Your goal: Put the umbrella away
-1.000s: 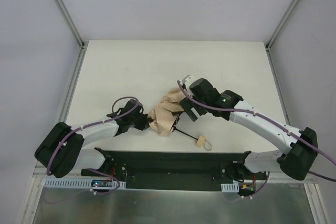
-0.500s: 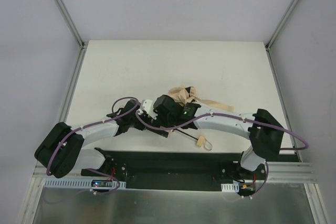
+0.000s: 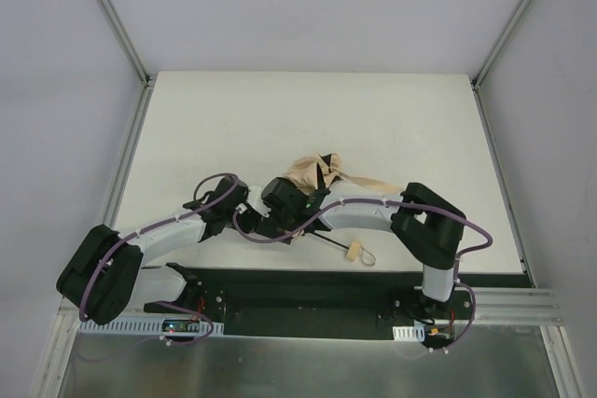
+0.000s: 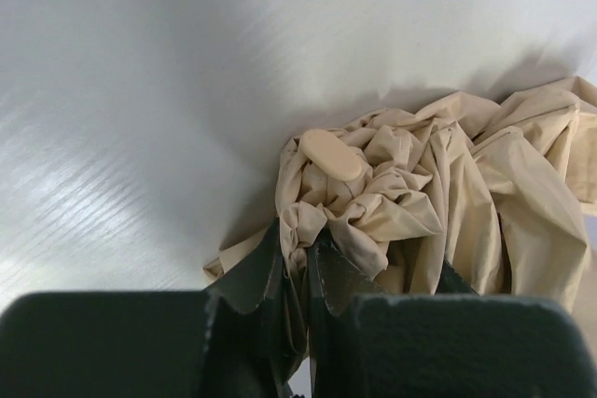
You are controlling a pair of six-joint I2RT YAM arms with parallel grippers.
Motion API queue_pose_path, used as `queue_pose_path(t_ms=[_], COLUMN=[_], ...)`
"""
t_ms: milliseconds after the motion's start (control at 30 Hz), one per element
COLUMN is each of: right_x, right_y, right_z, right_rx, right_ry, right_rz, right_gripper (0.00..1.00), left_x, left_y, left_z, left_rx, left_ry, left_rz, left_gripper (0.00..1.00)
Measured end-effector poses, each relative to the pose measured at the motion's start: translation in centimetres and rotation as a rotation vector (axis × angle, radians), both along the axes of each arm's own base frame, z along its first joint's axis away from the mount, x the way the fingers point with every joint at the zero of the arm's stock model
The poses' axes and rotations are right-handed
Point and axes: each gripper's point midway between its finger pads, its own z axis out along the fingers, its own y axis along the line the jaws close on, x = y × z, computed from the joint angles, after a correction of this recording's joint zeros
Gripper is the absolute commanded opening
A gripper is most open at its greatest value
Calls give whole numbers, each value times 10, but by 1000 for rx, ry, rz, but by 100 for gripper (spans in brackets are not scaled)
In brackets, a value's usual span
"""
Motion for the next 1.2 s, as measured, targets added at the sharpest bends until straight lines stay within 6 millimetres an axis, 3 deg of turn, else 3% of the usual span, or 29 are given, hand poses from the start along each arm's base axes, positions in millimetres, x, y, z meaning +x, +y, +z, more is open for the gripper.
queue_pose_path(t_ms=[167, 200, 333, 467, 633, 867, 1200], right_x=[-8, -10, -13, -11, -10, -4, 6], right_y=[6, 7, 13, 13, 13, 12, 12], right_z=[-7, -9, -12, -11, -9, -3, 4], right_rx=[31, 42, 107, 181, 271, 376, 458], right_ry=[55, 70, 122, 216, 378, 666, 964], right_rz=[-10, -13, -38, -78, -98, -151, -286], right_gripper=[43, 37, 21, 2, 0, 0, 0], left_x=[-2, -2, 1, 7, 19, 18, -5], left_y=[5, 7, 15, 30, 51, 37, 17], left_z=[3, 5, 12, 24, 45, 63, 47], left_rx=[-4, -4, 7, 18, 34, -31, -172], left_ry=[7, 4, -38, -125, -269, -379, -312], left_rz=[12, 10, -35, -63, -62, -192, -187], left_gripper=[1, 7, 47, 72, 98, 99, 99])
